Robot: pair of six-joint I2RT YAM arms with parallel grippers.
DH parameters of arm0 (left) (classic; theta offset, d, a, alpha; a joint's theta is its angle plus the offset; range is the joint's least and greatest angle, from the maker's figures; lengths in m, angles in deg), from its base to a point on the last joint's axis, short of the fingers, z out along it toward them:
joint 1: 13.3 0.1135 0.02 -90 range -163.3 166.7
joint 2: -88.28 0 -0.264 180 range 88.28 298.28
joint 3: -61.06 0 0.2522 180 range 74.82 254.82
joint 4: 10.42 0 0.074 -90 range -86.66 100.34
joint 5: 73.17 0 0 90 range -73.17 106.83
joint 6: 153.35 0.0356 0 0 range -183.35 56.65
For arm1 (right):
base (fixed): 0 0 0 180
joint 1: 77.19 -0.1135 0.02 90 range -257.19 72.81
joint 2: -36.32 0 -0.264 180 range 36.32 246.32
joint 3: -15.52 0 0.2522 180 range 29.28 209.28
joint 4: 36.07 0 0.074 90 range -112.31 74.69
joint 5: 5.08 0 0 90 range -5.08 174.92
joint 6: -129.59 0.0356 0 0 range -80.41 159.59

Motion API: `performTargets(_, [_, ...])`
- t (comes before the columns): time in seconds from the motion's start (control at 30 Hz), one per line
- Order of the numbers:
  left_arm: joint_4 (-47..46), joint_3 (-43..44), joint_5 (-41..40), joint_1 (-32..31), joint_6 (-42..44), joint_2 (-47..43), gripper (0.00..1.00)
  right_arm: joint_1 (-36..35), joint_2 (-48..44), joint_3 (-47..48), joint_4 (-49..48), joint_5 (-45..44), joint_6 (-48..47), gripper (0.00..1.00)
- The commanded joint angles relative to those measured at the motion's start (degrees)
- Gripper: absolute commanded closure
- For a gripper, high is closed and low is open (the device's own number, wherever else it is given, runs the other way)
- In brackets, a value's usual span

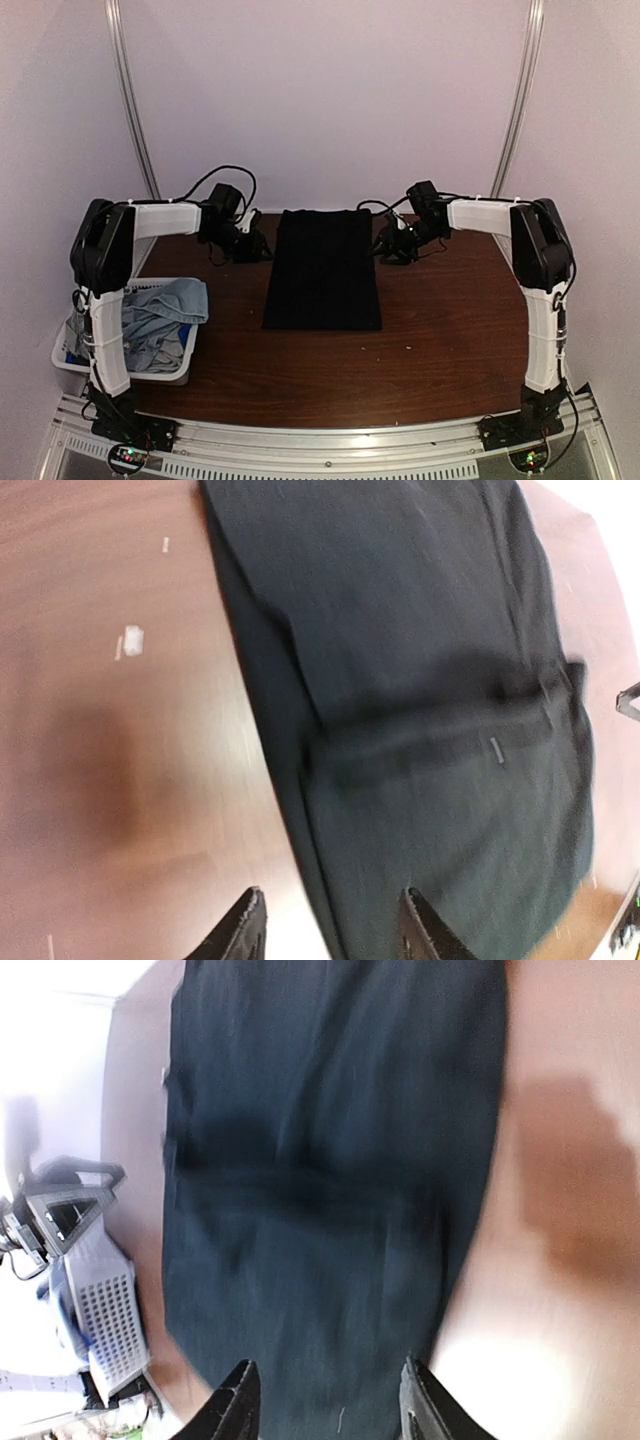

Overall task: Fold and stack the mixed laundry pile
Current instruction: Smooth out the 2/3-rectangle-folded T-shirt at the center of the board, then pick up the 2/3-rectangle-folded T-shirt from the center of the board.

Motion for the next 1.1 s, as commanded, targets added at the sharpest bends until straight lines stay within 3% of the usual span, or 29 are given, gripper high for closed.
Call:
performTargets(0.0, [3.0, -11.3, 0.4, -1.2, 2.5, -12.7, 0.54, -2.8, -12.6, -13.8, -0.7, 1.1, 1.6, 0.50])
performTargets(0.13, [2.2, -23.5, 0.2, -3.8, 1.5, -19.2, 0.54, -6.1, -18.6, -24.5, -2.6, 0.6, 3.2, 0.47])
performTargets(0.33, [0.4, -32.8, -1.4, -9.7, -2.7, -24.0, 0.54, -9.3, -22.5, -34.9, -6.1, -1.2, 6.2, 0.47])
performTargets(0.7, [-5.3, -38.5, -2.3, -12.4, -6.6, -22.8, 0.54, -10.8, -21.1, -41.1, -9.5, -5.2, 7.7, 0.49])
performTargets(0.93, [-7.9, -37.2, -2.6, -12.4, -8.1, -20.2, 0.58, -11.0, -18.0, -40.8, -11.7, -4.7, 7.8, 0.66])
performTargets(1.07, [-8.4, -36.5, -2.3, -12.4, -8.0, -19.2, 0.68, -11.0, -17.0, -40.1, -12.2, -3.9, 7.7, 0.76])
